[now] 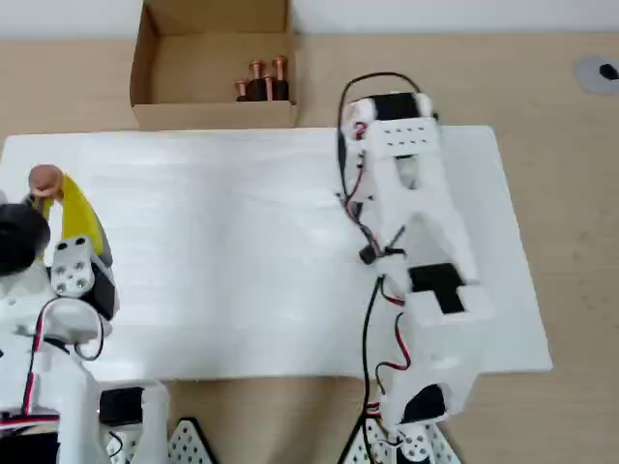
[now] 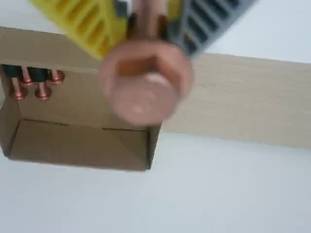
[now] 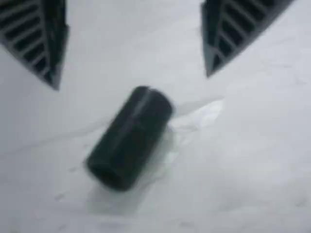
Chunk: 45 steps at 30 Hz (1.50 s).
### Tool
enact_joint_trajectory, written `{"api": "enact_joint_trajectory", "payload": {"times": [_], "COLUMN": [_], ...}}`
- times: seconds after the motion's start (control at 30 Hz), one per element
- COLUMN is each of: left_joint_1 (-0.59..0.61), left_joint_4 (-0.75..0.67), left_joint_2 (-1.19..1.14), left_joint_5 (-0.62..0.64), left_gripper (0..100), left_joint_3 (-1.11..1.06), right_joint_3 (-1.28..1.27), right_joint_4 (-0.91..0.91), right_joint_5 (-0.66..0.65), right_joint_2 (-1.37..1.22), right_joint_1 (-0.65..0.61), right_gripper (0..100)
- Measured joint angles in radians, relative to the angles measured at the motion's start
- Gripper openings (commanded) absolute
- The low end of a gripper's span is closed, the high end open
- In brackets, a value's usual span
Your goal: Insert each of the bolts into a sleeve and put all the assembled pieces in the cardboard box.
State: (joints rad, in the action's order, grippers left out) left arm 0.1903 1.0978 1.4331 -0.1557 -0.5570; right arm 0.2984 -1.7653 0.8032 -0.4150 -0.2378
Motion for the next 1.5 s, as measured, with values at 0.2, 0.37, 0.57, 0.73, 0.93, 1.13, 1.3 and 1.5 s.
{"api": "enact_joint_trajectory", "payload": {"times": [0.2,0.37,0.57,0.73,0.93,1.13,1.3,1.5], "left_joint_1": [0.0,0.0,0.0,0.0,0.0,0.0,0.0,0.0], "left_joint_4": [0.0,0.0,0.0,0.0,0.0,0.0,0.0,0.0], "left_joint_2": [0.055,0.072,0.072,0.072,0.072,0.072,0.072,0.072], "left_joint_5": [0.0,0.0,0.0,0.0,0.0,0.0,0.0,0.0], "left_gripper": [1,1,1,1,1,1,1,1], "left_joint_3": [-0.008,-0.008,-0.008,-0.008,-0.008,-0.008,-0.008,-0.008], "right_joint_3": [0.002,0.002,0.002,0.002,0.002,0.014,0.021,0.021], "right_joint_4": [0.012,0.012,0.012,0.031,0.048,0.044,0.041,0.041], "right_joint_5": [0.028,0.028,0.028,0.028,0.028,0.028,0.028,0.028], "right_joint_2": [-0.092,-0.117,-0.117,-0.118,-0.157,-0.236,-0.244,-0.245], "right_joint_1": [-0.006,0.032,0.038,0.038,0.038,0.038,0.038,0.038], "right_gripper": [22.8,22.8,22.8,22.8,22.8,22.8,22.8,16.3]}}
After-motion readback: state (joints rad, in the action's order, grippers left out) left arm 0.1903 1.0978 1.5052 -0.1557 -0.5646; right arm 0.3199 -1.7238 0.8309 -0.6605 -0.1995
